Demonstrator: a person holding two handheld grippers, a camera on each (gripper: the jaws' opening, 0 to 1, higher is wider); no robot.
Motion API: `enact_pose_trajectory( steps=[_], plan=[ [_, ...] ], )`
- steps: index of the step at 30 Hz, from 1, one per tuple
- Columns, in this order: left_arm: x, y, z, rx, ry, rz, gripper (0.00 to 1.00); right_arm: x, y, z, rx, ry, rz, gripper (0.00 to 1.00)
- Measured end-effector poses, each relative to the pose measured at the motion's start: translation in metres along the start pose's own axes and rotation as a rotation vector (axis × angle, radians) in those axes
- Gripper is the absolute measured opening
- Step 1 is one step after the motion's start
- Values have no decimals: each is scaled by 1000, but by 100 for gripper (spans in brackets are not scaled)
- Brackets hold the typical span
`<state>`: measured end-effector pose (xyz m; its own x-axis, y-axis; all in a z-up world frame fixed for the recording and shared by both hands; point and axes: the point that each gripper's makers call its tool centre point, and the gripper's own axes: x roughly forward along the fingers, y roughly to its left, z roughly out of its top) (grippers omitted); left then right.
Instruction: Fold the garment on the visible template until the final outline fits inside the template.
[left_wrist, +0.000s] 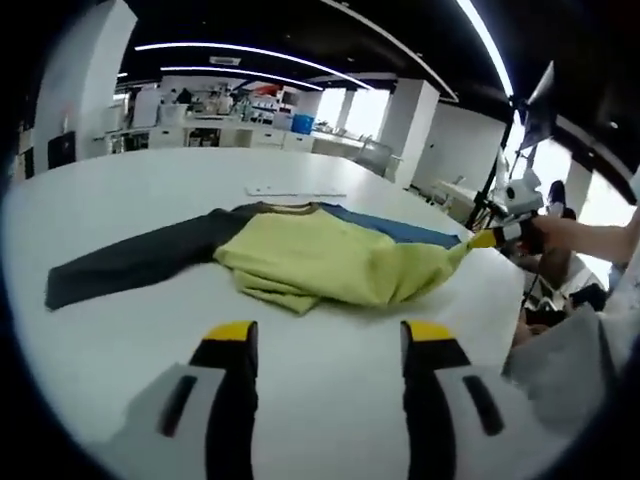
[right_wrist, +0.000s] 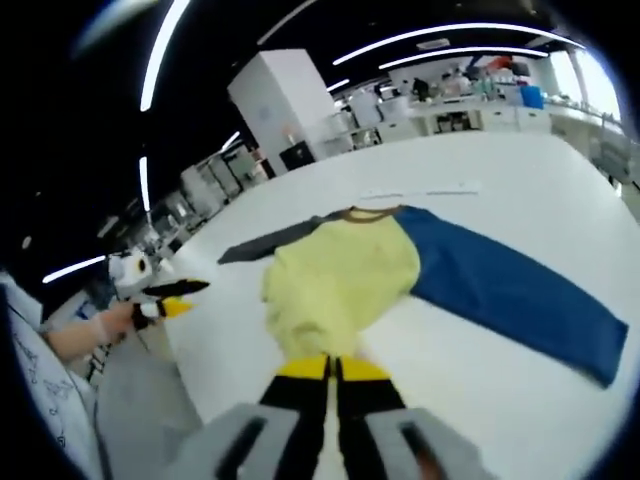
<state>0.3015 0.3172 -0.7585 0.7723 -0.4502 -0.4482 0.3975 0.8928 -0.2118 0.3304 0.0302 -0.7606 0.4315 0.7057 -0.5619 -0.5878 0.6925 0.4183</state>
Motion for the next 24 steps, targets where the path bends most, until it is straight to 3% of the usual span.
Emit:
enact_pose_trajectory(
  steps=[4,5,10,13,14,18,20,24],
  plan=[
    [13,-4,1,19,10,0,44,-4,1,-7,29,-6,-5,0],
    [19,-3,0,-21,13,-8,43,-2,-4,-8,33,-5,-9,0],
    [41,6,-5,68,62,14,39,-2,-6,-14,79,-13,-16,0],
    [51,1,-3,86,78,22,36,-2,-7,-17,90,-14,-15,0],
    [57,8,-1,132,80,32,35,-2,-7,-18,93,-15,-17,0],
    [65,6,2,198,100,41,30,-4,-10,-20,110,-18,-20,0],
    [71,14,-1,251,134,43,29,-4,-13,-21,114,-19,-27,0],
    [79,9,-11,359,188,15,25,-5,-15,-22,120,-23,-27,0]
  ],
)
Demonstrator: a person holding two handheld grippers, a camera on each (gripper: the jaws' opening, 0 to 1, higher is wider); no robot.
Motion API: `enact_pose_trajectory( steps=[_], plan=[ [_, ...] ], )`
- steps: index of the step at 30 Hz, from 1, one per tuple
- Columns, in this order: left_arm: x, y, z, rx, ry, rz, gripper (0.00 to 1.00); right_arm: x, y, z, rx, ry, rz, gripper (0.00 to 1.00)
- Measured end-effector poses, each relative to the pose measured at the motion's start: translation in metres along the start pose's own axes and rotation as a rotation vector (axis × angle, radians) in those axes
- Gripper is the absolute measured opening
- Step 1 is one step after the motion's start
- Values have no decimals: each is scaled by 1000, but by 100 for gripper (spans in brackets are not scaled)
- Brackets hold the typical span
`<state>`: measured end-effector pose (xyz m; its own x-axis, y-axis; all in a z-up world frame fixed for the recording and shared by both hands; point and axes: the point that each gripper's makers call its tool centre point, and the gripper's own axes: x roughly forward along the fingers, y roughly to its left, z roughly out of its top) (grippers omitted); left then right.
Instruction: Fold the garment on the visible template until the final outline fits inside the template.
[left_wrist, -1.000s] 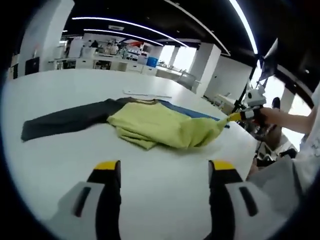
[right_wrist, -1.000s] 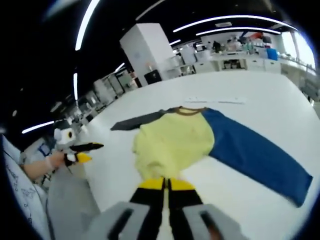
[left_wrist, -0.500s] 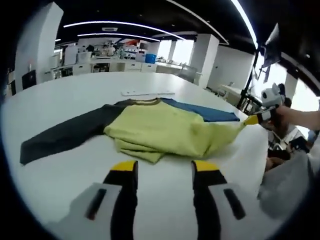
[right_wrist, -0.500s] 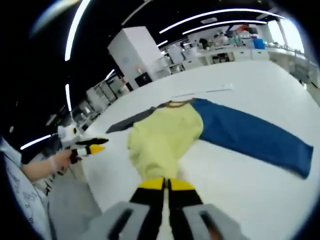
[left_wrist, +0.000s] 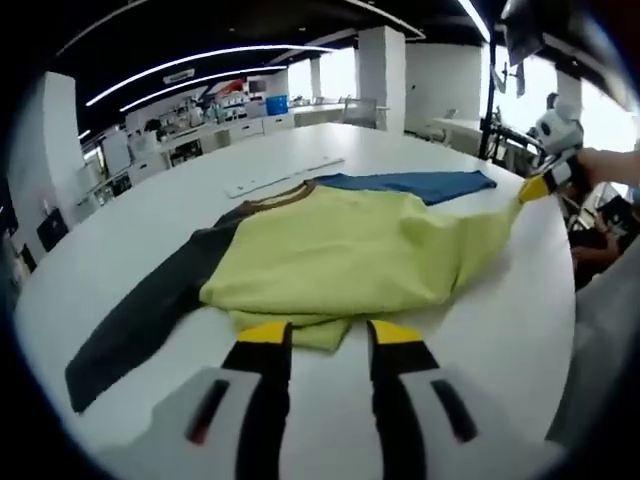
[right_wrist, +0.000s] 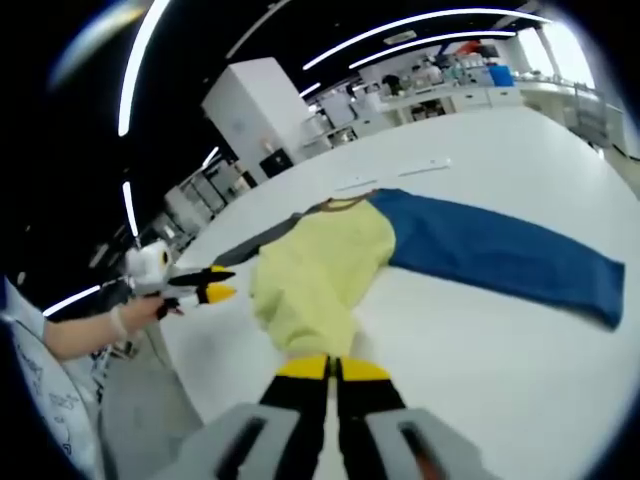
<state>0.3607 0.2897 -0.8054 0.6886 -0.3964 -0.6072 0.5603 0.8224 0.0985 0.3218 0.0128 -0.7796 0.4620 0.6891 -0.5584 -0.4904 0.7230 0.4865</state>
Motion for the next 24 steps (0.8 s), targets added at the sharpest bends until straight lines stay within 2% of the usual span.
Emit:
enact_pose_trajectory(
  steps=[5,7,9,14,21,24],
  plan=[
    [10,-1,-6,58,49,-21,22,0,-3,-1,15,-6,-3,0],
    [13,-3,-5,113,69,-28,21,0,-3,-2,21,-10,-3,0],
    [15,-5,-4,123,78,-31,19,0,-4,-3,29,-10,-5,0],
    [23,-3,-14,172,114,-43,16,-1,-5,-2,63,-33,-5,0],
    [30,1,-21,215,151,-51,15,-1,-4,-5,87,-42,-2,0],
    [30,-1,-19,191,152,-64,5,-2,-5,-5,99,-47,-2,0]
  ],
)
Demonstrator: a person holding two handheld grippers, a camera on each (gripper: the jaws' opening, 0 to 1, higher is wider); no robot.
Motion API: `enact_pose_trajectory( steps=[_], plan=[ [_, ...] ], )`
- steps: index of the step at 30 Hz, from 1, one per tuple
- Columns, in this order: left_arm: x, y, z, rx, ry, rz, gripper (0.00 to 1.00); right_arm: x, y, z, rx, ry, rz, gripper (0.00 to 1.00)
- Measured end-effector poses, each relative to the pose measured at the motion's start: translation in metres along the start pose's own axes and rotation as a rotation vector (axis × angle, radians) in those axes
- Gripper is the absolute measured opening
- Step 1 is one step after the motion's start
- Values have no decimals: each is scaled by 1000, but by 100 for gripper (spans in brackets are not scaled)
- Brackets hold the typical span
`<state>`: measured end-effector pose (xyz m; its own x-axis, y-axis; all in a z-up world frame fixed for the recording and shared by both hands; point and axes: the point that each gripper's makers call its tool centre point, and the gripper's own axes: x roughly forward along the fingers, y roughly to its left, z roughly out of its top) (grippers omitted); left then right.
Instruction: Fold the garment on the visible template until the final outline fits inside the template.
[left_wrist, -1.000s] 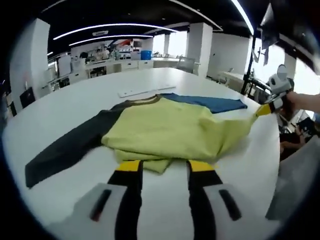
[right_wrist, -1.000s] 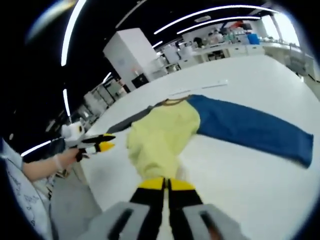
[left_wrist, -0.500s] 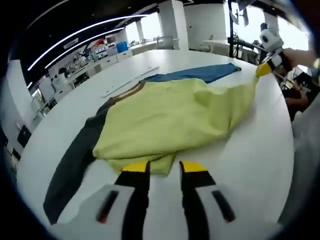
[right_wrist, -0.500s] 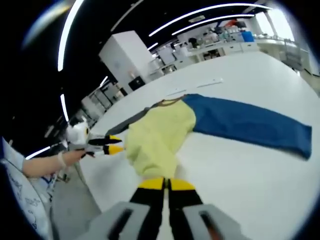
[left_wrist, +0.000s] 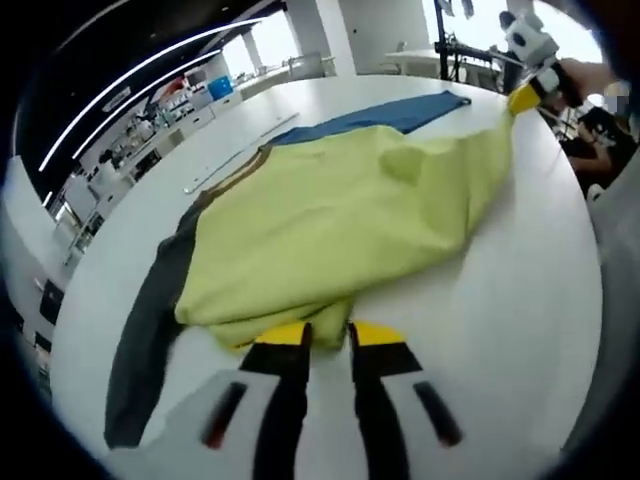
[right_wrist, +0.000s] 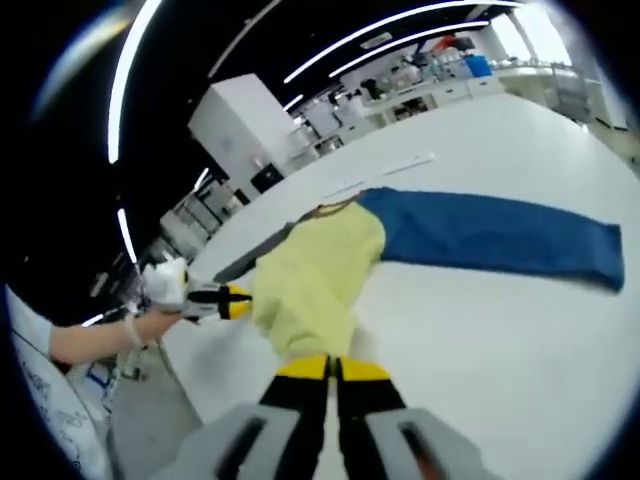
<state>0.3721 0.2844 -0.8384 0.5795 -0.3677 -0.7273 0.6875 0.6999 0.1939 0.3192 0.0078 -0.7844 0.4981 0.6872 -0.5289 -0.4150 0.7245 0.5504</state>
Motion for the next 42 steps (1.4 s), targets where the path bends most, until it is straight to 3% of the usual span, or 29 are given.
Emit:
enact_pose_trajectory(
  steps=[5,10,22,28,30,40,42],
  plan=[
    [0,2,3,-21,-7,-6,0,0,2,-3,6,1,-2,0],
    [-11,10,13,-54,-53,-2,0,0,2,-3,12,-1,-1,0],
    [-29,26,65,-85,-163,20,0,0,3,4,27,-19,7,0],
    [-24,42,85,-75,-190,27,0,-1,3,8,32,-27,5,0],
    [-20,43,81,-17,-160,29,0,-1,2,8,32,-27,5,0],
    [-27,40,66,31,-117,0,0,4,-2,4,39,-12,4,0],
    [-26,27,63,103,-110,-85,0,4,-3,3,39,-11,2,0]
  ],
)
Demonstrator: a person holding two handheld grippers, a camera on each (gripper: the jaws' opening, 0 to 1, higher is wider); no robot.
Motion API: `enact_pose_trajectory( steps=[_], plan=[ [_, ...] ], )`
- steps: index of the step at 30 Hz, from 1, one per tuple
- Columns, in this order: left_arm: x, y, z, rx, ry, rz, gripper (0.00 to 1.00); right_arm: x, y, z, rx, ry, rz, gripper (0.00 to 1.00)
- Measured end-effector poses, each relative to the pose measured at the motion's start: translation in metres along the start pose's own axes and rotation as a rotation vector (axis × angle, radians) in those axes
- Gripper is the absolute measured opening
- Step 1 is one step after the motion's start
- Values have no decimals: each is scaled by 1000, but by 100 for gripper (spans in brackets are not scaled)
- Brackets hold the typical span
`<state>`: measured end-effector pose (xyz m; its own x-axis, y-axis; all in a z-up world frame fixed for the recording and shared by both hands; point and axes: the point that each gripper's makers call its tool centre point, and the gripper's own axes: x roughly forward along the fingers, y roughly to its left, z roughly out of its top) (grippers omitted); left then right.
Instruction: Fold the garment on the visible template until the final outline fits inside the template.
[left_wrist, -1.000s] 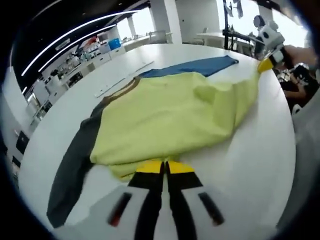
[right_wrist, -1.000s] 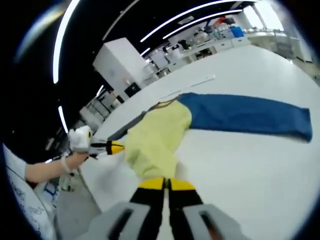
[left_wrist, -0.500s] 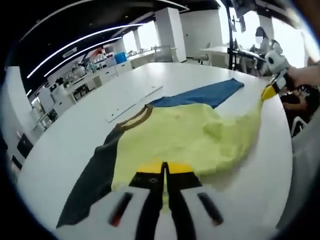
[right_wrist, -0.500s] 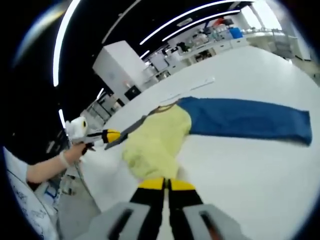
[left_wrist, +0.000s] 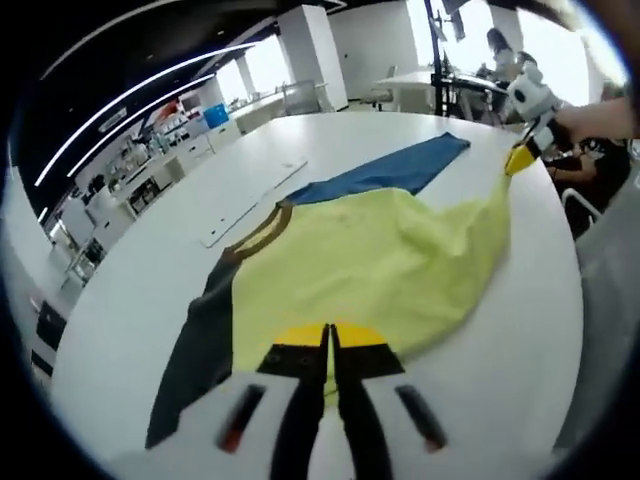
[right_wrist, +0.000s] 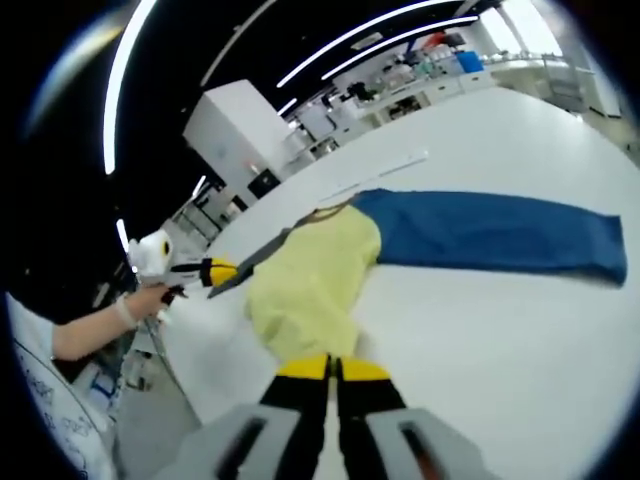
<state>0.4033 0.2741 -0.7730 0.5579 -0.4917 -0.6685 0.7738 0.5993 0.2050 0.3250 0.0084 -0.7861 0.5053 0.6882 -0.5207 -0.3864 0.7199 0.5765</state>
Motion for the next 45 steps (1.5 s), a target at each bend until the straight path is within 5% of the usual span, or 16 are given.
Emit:
enact_pose_trajectory(
  steps=[20,30,45],
  plan=[
    [6,-39,-42,280,157,-143,32,-2,-4,-6,24,1,-4,0],
    [10,-38,-53,379,209,-135,20,-2,-5,-9,40,-2,-8,0],
    [13,-39,-64,404,251,-132,13,-4,-5,-12,59,-3,-12,0]
  ],
)
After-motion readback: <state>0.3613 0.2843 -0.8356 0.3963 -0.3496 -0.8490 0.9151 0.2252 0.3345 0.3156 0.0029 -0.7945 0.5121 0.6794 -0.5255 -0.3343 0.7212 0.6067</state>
